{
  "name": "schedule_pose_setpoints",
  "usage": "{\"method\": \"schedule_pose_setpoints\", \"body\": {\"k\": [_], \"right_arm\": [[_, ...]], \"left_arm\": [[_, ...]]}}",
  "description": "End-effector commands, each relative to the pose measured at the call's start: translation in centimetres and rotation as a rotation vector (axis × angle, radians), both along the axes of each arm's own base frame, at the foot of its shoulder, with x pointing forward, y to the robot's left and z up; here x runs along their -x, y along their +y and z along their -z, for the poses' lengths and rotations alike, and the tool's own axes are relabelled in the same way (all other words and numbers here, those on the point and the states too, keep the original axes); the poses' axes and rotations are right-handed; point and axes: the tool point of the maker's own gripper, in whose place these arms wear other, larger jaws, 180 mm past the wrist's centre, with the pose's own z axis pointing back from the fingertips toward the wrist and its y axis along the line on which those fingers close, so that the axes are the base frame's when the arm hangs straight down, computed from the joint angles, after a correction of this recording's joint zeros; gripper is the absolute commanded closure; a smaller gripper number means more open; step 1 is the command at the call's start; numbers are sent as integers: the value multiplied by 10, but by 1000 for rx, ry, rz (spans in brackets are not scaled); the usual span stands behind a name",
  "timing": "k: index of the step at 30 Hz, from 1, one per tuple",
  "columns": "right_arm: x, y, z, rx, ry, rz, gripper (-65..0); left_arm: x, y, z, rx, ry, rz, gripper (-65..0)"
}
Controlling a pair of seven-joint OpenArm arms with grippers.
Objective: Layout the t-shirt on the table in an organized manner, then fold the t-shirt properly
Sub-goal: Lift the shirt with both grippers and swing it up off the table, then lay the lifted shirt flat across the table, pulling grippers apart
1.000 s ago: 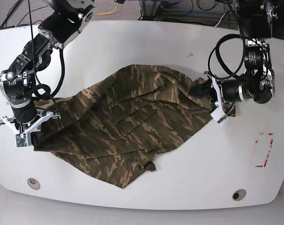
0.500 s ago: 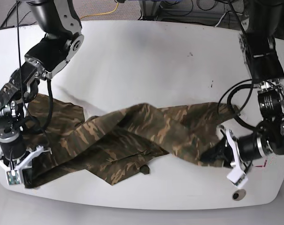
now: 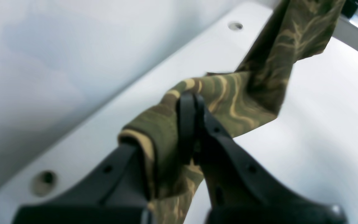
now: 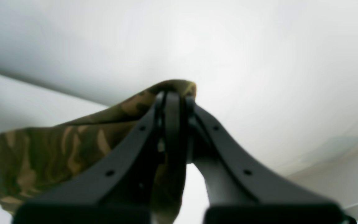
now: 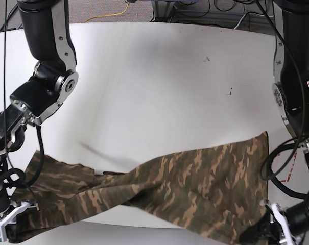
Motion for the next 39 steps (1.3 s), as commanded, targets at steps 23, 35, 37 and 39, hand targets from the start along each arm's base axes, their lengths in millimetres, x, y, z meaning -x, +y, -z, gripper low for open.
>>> {"method": "schedule_pose_setpoints", "body": {"k": [23, 35, 37, 39], "right_arm": [[5, -14, -117, 176, -172, 28, -19], [43, -8, -28, 283, 34, 110, -19], [54, -4, -5, 308, 87, 119, -19], [61, -3, 17, 318, 143, 124, -17]], "left_arm": [[-8, 77, -119, 86, -143, -126, -4], [-5, 86, -55, 114, -11, -107, -4], [-1, 89, -35, 133, 31, -96, -4], [4, 96, -15, 143, 75, -96, -4]]}}
